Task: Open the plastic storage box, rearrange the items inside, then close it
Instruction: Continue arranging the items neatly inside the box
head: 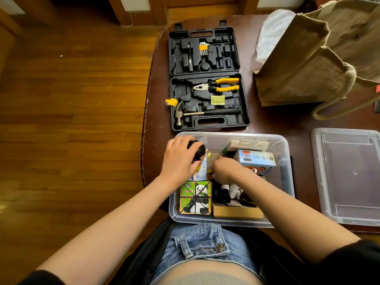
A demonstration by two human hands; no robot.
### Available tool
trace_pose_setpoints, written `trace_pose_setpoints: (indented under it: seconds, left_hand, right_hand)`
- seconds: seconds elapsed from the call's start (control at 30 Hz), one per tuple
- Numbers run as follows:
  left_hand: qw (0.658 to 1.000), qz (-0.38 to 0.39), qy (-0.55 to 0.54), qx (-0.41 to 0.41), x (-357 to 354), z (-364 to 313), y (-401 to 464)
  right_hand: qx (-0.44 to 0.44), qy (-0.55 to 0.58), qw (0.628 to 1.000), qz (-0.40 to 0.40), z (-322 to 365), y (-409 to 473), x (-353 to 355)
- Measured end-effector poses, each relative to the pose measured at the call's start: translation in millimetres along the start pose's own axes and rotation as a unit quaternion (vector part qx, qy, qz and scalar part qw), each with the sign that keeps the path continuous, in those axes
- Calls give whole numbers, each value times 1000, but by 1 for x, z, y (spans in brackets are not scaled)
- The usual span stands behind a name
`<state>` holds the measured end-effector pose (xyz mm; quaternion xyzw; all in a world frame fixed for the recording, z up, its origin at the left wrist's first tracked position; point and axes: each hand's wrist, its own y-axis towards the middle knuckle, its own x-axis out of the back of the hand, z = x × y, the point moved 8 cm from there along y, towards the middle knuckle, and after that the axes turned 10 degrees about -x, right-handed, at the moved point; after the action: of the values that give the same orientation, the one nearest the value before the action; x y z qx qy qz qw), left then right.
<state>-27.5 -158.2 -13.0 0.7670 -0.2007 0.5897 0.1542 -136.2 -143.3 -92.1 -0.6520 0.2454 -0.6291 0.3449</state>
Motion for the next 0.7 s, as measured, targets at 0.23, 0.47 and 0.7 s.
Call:
trace_pose_setpoints:
  seconds: [0.23,0.47,0.7]
  left_hand:
    - [998,4,-14,53,0,-1,-1]
    - [992,29,-120,15,-1,-41,11]
    - [950,270,-147,56,-66,-74,27]
  right_hand:
    - [-1,233,942,-243,-76,-63,52]
    - [-90,39,975,-200,-122,-59,20]
    - [-81,-20,984,-159,-111,-47,23]
